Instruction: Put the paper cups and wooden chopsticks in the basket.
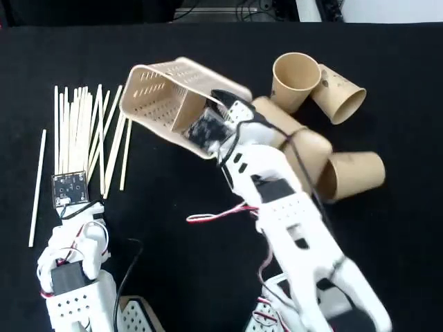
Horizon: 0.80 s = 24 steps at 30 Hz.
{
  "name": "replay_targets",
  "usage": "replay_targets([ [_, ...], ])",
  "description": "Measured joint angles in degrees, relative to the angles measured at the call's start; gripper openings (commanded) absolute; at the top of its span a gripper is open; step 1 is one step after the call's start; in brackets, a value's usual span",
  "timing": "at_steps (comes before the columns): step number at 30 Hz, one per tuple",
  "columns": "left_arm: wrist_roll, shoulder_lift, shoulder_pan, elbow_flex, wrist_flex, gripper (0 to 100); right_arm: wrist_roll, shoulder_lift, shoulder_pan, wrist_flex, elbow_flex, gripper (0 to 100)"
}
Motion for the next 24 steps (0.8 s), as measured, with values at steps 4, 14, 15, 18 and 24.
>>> replay_targets([
  [4, 0.00, 0.00, 0.00, 0.00, 0.00, 3, -2.64, -4.66, -2.20, 17.67, -9.14, 1.1],
  [14, 0.00, 0.00, 0.00, 0.00, 0.00, 3, -11.60, 5.63, -2.81, 23.47, -22.51, 1.1],
  [15, 0.00, 0.00, 0.00, 0.00, 0.00, 3, -12.84, 7.82, -2.81, 24.79, -24.62, 1.1],
  [18, 0.00, 0.00, 0.00, 0.00, 0.00, 3, -16.26, 14.15, -2.81, 31.47, -32.00, 1.1],
  [24, 0.00, 0.00, 0.00, 0.00, 0.00, 3, -19.87, 27.52, -2.81, 49.49, -50.11, 4.6],
])
